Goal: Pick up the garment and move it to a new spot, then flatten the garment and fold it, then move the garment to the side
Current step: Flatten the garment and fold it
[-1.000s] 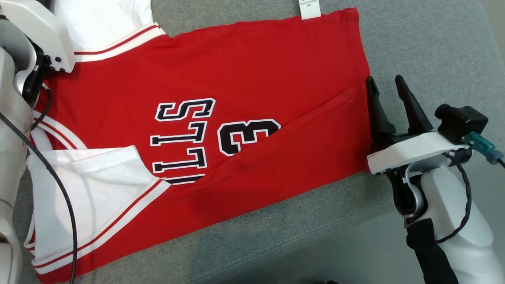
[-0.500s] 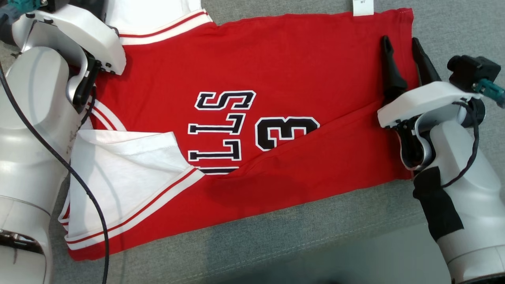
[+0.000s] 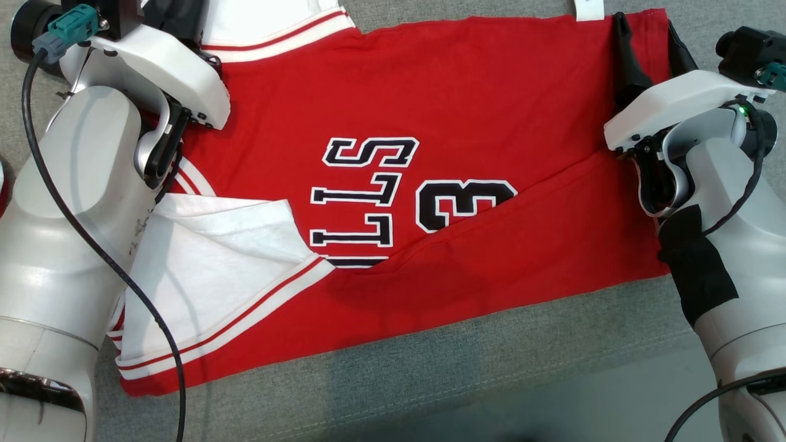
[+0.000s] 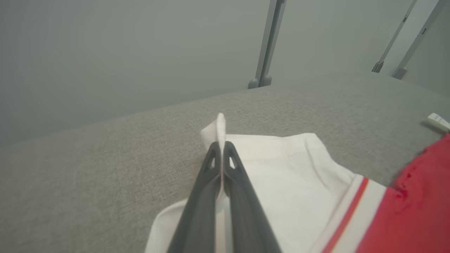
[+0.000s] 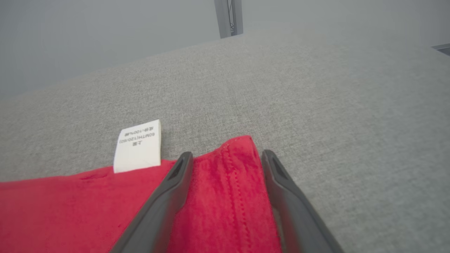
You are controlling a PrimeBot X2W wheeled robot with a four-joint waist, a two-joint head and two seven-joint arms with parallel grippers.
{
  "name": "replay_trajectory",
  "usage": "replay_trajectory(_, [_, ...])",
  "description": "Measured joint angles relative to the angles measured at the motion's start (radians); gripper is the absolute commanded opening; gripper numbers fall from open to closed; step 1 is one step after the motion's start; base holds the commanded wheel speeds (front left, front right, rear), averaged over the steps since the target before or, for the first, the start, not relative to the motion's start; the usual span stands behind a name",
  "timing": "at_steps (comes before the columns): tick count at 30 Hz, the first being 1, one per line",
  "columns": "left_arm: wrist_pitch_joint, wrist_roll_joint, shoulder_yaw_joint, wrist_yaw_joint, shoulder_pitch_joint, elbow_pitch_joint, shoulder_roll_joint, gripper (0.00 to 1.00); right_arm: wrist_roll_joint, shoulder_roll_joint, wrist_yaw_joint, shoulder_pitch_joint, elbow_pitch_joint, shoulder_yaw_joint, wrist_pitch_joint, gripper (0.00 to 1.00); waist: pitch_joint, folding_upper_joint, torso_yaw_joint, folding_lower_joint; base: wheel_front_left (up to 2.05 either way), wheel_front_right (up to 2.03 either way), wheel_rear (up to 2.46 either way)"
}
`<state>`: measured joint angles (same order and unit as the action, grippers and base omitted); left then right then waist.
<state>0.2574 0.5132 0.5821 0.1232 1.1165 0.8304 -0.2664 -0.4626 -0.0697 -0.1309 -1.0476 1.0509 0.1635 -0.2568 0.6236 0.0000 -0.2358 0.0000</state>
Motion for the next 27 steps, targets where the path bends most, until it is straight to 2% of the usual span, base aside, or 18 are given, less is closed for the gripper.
replay_trajectory(1, [0.000, -0.001, 0.001, 0.000, -0.004, -0.006, 0.000, 0.00, -0.005, -0.001, 0.000, -0.004, 0.006, 0.004, 0.000, 0.53, 0.000, 0.0000, 0.000, 0.0000, 0.00, 0.00, 0.00])
replay_trajectory(2, [0.000, -0.001, 0.001, 0.000, -0.007, -0.010, -0.001, 0.00, -0.005, -0.002, 0.000, -0.007, 0.011, 0.008, -0.001, 0.45, -0.001, 0.0000, 0.000, 0.0001, 0.00, 0.00, 0.00])
replay_trajectory(3, [0.000, -0.001, 0.001, 0.000, -0.009, -0.015, -0.002, 0.00, -0.005, -0.001, 0.000, -0.009, 0.014, 0.009, -0.001, 0.26, -0.002, 0.0000, -0.001, 0.0000, 0.00, 0.00, 0.00])
replay_trajectory(4, [0.000, -0.001, 0.001, 0.000, -0.012, -0.020, -0.003, 0.00, -0.005, -0.001, 0.000, -0.009, 0.014, 0.009, -0.001, 0.14, -0.004, 0.0000, -0.002, 0.0000, 0.00, 0.00, 0.00])
replay_trajectory(6, [0.000, -0.001, 0.000, 0.000, -0.026, -0.033, -0.006, 0.00, -0.002, 0.001, 0.000, -0.008, 0.008, 0.005, 0.000, 0.02, -0.008, 0.0000, -0.004, 0.0000, 0.00, 0.00, 0.00])
replay_trajectory(16, [0.000, 0.022, -0.036, 0.000, -0.096, -0.113, -0.013, 0.00, 0.081, 0.013, 0.000, 0.081, -0.067, -0.086, 0.001, 0.00, -0.049, 0.0000, 0.005, 0.0000, 0.00, 0.00, 0.00])
replay_trajectory(22, [0.000, 0.032, -0.057, 0.000, -0.142, -0.198, -0.009, 0.00, 0.168, 0.013, 0.000, 0.137, -0.105, -0.159, 0.001, 0.00, -0.080, 0.0000, 0.038, 0.0000, 0.00, 0.00, 0.00])
replay_trajectory(27, [0.000, 0.056, -0.050, 0.000, -0.220, -0.253, -0.004, 0.00, 0.191, 0.013, 0.000, 0.187, -0.177, -0.183, 0.001, 0.00, -0.117, 0.0000, 0.070, 0.0000, 0.00, 0.00, 0.00])
